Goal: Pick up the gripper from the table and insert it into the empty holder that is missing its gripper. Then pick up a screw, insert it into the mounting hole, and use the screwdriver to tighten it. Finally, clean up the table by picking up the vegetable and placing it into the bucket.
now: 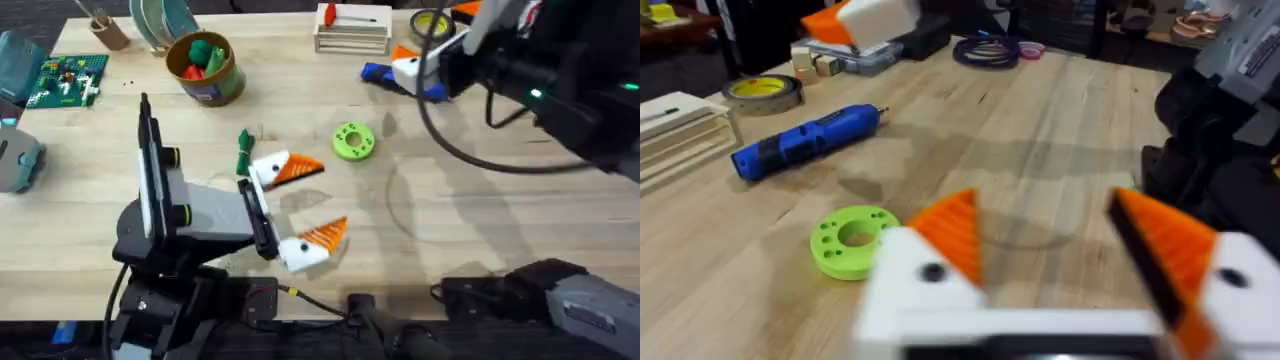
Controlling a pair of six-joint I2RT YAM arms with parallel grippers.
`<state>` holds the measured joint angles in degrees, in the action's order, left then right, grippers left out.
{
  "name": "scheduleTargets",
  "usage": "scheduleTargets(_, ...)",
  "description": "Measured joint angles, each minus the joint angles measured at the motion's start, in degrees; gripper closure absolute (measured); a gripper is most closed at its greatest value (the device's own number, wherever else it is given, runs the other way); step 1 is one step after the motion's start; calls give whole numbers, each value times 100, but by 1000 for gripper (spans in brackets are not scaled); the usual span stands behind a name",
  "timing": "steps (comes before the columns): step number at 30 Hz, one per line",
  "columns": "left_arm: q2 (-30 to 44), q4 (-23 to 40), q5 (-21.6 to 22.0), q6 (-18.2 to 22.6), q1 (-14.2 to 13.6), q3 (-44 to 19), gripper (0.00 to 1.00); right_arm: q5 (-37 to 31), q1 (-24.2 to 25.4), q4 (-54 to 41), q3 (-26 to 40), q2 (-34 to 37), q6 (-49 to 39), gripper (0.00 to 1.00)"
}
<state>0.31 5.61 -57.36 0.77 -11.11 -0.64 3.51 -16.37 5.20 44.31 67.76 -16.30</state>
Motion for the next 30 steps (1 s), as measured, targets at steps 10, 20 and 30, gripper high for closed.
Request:
scheduleTargets(10, 0, 0, 0, -8, 0, 0, 920, 45, -185, -1451, 0, -1334, 442, 12)
scheduleTargets(20, -1, 0, 0, 16, 0, 0, 12, 46, -185, -2068, 0, -1997, 479, 12)
scheduleTargets(30, 0, 4, 226, -311, 0, -10, 8, 45, -185, -2858, 0, -1833, 501, 12)
